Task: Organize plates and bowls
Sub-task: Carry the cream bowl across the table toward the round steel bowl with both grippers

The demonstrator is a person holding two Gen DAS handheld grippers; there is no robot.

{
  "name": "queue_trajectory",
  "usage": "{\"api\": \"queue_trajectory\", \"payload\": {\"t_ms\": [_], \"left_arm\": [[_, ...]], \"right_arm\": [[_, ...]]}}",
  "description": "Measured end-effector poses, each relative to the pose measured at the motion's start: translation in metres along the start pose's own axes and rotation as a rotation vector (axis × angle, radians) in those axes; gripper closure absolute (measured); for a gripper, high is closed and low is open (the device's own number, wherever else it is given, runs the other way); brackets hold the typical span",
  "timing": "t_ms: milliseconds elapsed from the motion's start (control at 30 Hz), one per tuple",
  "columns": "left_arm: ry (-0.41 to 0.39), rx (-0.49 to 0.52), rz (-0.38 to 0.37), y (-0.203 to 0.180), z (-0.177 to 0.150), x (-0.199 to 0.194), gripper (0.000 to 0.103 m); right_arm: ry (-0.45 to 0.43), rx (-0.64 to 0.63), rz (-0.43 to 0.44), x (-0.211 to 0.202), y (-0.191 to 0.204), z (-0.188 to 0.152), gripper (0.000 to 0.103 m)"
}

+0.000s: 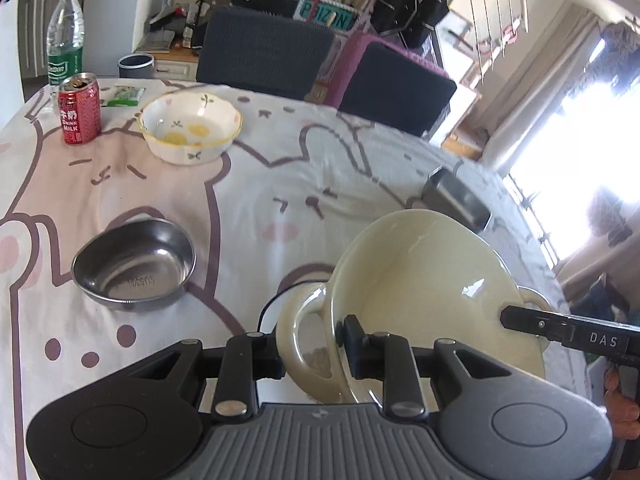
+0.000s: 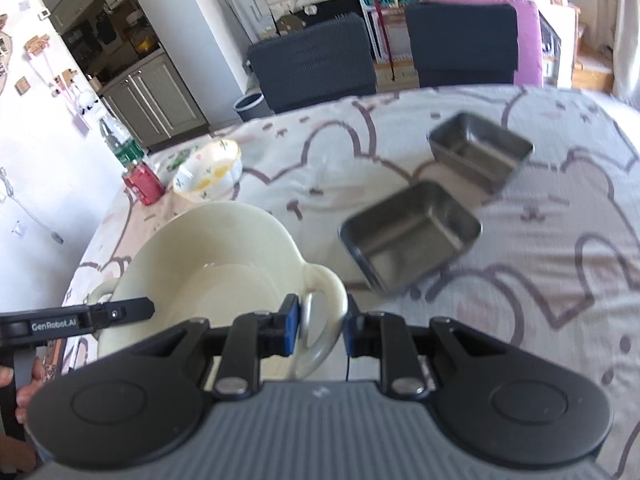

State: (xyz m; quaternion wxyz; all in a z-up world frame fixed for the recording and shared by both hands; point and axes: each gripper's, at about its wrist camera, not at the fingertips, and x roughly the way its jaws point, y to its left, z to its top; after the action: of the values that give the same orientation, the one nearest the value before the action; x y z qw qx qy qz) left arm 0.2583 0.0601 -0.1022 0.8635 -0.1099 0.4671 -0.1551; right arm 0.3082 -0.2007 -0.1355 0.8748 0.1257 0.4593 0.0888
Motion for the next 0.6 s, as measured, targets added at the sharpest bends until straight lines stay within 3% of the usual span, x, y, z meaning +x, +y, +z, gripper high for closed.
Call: {"api": "queue_trajectory", "payload": {"t_ms": [600], "left_arm": [[0.131,-0.02,-0.017,0.029,-0.01,0.039,0.073]], "right_arm": [[0.121,-0.02,-0.039,0.039,0.002,-0.016,0.076]]}}
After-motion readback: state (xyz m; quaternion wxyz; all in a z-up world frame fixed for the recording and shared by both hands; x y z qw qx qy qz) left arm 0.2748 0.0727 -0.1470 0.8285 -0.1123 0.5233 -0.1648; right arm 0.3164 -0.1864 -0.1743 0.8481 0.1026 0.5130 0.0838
